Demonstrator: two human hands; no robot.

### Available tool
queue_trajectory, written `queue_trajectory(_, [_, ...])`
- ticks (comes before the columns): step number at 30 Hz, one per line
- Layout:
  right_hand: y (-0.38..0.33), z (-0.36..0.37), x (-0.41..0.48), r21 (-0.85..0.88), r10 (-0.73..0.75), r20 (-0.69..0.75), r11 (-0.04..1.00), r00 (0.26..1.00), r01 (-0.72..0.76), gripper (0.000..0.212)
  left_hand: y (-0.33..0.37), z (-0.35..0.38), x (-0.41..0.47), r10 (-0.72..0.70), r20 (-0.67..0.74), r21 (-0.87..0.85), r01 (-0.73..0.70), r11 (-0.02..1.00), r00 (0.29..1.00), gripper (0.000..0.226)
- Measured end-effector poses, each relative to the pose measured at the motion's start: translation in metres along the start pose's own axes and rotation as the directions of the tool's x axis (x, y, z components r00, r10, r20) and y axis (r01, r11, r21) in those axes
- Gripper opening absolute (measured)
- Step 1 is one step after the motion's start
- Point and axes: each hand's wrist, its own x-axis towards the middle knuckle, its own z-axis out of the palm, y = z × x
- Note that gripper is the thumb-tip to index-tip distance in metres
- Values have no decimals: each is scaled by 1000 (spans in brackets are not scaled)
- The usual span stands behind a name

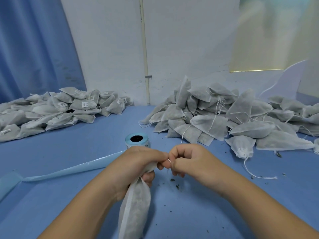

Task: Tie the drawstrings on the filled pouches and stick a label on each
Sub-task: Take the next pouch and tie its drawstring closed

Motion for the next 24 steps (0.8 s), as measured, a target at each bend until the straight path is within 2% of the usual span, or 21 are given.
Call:
queue_trajectory(7, [2, -5, -2, -42, -1, 63, 999, 998, 4, 10, -1, 3, 0, 73, -77, 139, -62, 988, 994, 16])
queue_trajectory(15, [11, -10, 0, -113, 70, 24, 991, 997, -67, 14, -8, 10, 3, 226, -121, 337, -174, 925, 967, 28])
queue_trajectory(24, [15, -12, 2, -107, 88, 14, 990, 996, -86, 20, -18, 16, 12, 322, -283, 398, -194, 896, 903, 19])
